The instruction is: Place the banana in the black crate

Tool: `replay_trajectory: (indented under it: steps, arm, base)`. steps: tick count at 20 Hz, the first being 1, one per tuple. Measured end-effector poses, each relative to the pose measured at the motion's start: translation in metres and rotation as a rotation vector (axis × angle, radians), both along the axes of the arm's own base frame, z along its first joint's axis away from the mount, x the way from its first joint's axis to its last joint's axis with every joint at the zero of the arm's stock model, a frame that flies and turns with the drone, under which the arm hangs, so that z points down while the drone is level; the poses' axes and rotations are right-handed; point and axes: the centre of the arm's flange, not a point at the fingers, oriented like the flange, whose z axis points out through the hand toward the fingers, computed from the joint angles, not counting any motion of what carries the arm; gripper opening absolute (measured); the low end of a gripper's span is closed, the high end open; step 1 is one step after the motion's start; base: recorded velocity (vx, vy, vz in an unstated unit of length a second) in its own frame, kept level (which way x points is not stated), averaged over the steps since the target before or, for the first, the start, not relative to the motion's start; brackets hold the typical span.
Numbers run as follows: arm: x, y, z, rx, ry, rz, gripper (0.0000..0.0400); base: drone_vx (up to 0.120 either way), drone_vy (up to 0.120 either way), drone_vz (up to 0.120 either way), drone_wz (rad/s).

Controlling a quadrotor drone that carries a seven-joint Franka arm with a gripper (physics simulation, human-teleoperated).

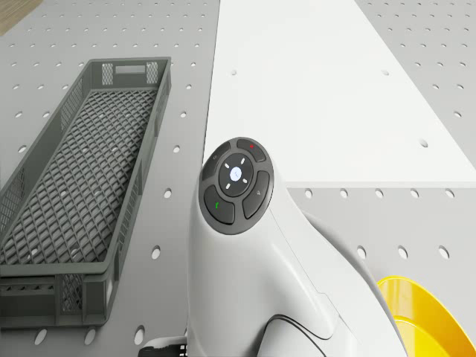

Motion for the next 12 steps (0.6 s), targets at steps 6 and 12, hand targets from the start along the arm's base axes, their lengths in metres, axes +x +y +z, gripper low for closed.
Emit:
replay_trajectory:
  steps: [6, 12]
  arm:
    - [0.0, 0.0, -0.0009, 0.0, 0.0, 0.002, 0.0191]
    - [0.0, 0.0, -0.0011, 0.0, 0.0, 0.003, 0.0191]
  base:
    - [0.12, 0.12, 0.06, 0.0]
    - [0.12, 0.12, 0.0, 0.0]
